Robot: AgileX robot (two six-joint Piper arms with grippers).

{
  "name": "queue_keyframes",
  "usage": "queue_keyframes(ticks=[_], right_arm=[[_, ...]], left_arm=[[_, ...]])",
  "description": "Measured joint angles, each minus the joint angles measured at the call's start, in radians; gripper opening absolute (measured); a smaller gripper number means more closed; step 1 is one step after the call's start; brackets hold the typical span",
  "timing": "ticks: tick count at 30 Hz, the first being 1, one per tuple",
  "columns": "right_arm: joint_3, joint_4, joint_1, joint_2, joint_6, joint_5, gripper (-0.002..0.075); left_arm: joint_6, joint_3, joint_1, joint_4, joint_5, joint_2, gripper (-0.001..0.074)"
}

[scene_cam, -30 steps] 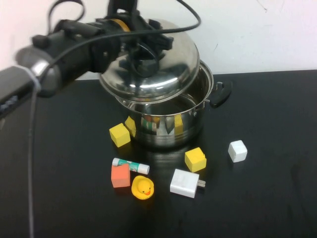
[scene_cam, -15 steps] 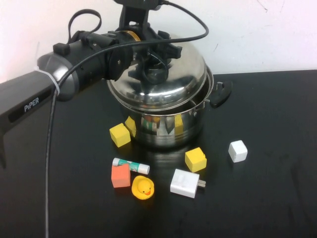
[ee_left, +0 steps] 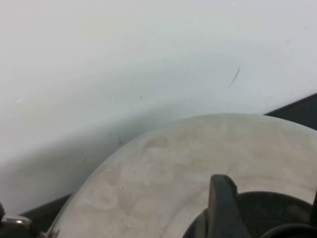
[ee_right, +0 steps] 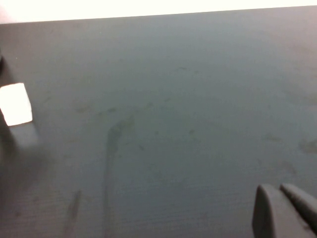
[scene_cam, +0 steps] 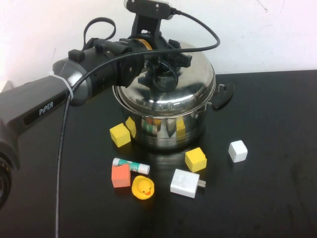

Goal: Cover the pot
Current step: Place the pot lid on the pot

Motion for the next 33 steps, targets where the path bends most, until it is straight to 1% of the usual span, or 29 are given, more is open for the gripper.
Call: queue_keyframes(ticks=[4,17,33], right_arm=[[0.000,0.000,0.000,0.000,0.000,0.000,-0.0002],[0.000,0.000,0.000,0.000,0.000,0.000,-0.0002],[0.000,0.000,0.000,0.000,0.000,0.000,-0.0002]], left_arm=[[0.000,0.000,0.000,0.004,0.034,0.001,0.0314],[0.000,-0.011,-0.005,0.004,0.035,0.019,0.0314],[0.000,-0.029,-0.007,0.004,0.084,0.019,0.0314]])
